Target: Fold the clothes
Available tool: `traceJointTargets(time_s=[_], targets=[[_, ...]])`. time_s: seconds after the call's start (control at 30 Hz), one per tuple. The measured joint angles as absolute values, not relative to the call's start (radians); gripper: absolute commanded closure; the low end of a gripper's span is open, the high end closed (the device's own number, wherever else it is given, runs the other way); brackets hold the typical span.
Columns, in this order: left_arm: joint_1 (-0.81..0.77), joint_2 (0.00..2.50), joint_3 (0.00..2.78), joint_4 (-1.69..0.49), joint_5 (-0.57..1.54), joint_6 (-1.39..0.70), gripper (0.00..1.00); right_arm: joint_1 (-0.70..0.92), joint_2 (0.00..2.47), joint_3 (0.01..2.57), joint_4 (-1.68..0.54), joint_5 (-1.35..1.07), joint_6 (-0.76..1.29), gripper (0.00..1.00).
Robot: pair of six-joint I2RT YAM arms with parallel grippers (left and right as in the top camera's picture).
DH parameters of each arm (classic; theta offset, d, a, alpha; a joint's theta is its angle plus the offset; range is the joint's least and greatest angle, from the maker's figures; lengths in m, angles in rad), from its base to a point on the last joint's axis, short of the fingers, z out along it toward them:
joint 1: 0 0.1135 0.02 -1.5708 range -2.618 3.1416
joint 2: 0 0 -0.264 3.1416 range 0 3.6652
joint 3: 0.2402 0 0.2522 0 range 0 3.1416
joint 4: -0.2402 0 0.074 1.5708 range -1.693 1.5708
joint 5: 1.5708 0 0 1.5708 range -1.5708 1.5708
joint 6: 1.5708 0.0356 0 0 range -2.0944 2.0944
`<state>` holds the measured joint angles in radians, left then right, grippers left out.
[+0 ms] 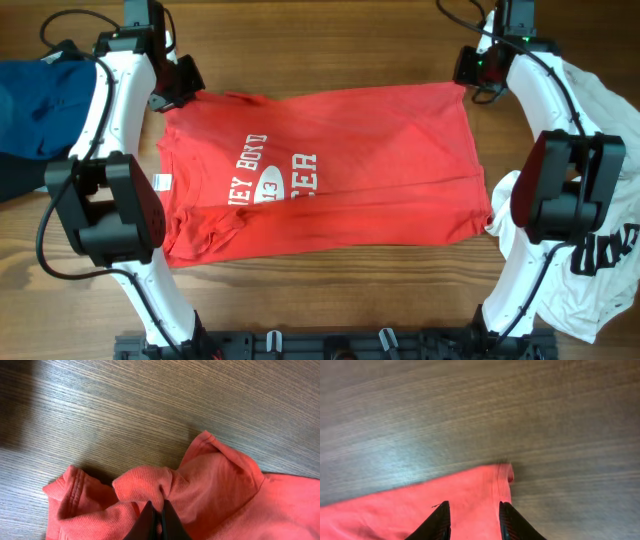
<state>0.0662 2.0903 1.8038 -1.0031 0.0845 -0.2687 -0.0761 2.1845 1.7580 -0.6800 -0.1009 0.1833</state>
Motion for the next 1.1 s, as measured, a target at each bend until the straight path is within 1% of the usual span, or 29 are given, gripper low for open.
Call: traceJointTargets(time_s=[0.13, 0.37, 0.43, 0.47, 0.5, 0.57, 0.6, 0.87, 0.97, 1.1], targets=[[0.066, 2.09, 1.804, -1.003, 0.084, -0.269, 0.96, -0.078, 2.237, 1.758, -0.636, -0.101, 0.225, 0.64], [0.066, 2.09, 1.804, -1.003, 0.084, -0.269, 0.96, -0.078, 2.306, 1.756, -0.625, -0.101, 0.251, 0.64], [0.066, 2.09, 1.804, -1.003, 0.084, -0.269, 0.96, -0.078, 2.309, 1.756, -0.618, -0.101, 0.254, 0.72], [0.066, 2.09, 1.804, -1.003, 0.084, -0.269, 0.96, -0.078, 2.31, 1.756, -0.616, -0.101, 0.257, 0.82], [0.066, 2.09, 1.804, -1.003, 0.084, -0.269, 0.96, -0.078, 2.312, 1.756, -0.614, -0.1, 0.261, 0.87], [0.066, 2.09, 1.804, -1.003, 0.084, -0.269, 0.96, -0.078, 2.314, 1.756, -0.614, -0.101, 0.265, 0.94], [0.066, 2.09, 1.804, -1.003, 0.084, -0.273, 0.96, -0.078, 2.315, 1.756, -0.614, -0.101, 0.263, 0.96], [0.066, 2.09, 1.804, -1.003, 0.084, -0.287, 0.96, -0.078, 2.317, 1.763, -0.635, -0.101, 0.252, 0.96], [0.066, 2.09, 1.804, -1.015, 0.084, -0.291, 0.96, -0.078, 2.305, 1.776, -0.702, -0.061, 0.232, 0.96], [0.066, 2.09, 1.804, -1.063, 0.077, -0.291, 0.96, -0.078, 2.22, 1.783, -0.813, 0.013, 0.226, 0.96]])
